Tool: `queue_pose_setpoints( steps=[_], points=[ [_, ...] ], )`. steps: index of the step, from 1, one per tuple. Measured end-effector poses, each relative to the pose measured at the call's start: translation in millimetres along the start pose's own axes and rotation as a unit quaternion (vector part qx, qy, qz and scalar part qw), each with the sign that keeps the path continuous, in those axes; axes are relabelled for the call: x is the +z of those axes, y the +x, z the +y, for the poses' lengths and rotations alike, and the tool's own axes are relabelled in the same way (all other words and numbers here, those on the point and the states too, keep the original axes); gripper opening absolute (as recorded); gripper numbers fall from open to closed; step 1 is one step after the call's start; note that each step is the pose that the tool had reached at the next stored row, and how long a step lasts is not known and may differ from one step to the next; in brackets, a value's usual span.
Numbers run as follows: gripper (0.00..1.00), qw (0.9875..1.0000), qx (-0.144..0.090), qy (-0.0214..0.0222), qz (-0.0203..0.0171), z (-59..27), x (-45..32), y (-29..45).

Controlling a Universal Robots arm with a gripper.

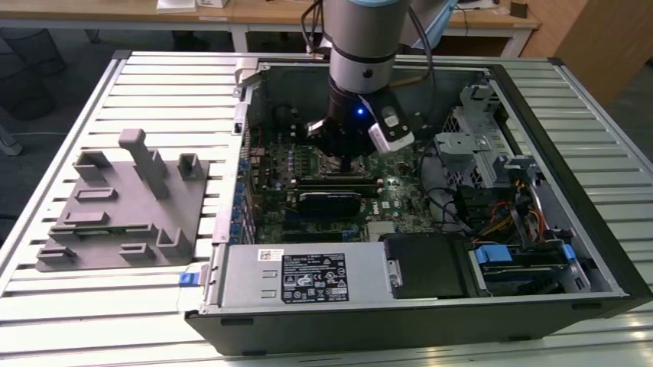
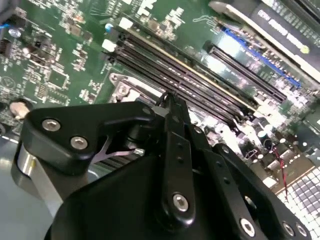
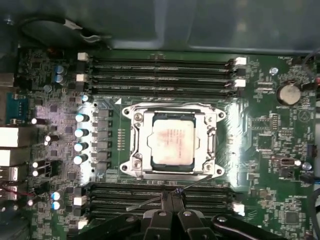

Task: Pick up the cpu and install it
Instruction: 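Install the second cpu locking lever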

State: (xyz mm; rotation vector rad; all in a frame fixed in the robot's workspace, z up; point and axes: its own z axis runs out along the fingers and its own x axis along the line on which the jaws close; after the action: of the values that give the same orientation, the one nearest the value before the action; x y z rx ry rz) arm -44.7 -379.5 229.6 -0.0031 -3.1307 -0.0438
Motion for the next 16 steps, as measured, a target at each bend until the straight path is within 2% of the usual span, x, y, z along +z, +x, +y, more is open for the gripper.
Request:
queue_pose_setpoints(
  steps=[7,13,14,16],
  points=[
    [0.11,1.0,0.0,-0.0032,0.0001,-0.9,3.8,3.0],
    [0.11,1.0,0.0,-0.01,0.0001,-1.1,10.0,3.2],
    [0.11,0.9999,0.0,-0.0144,0.0002,-1.6,10.4,3.4],
    [0.11,0.9996,0.0,-0.0276,0.0001,-3.8,10.8,4.5]
  ],
)
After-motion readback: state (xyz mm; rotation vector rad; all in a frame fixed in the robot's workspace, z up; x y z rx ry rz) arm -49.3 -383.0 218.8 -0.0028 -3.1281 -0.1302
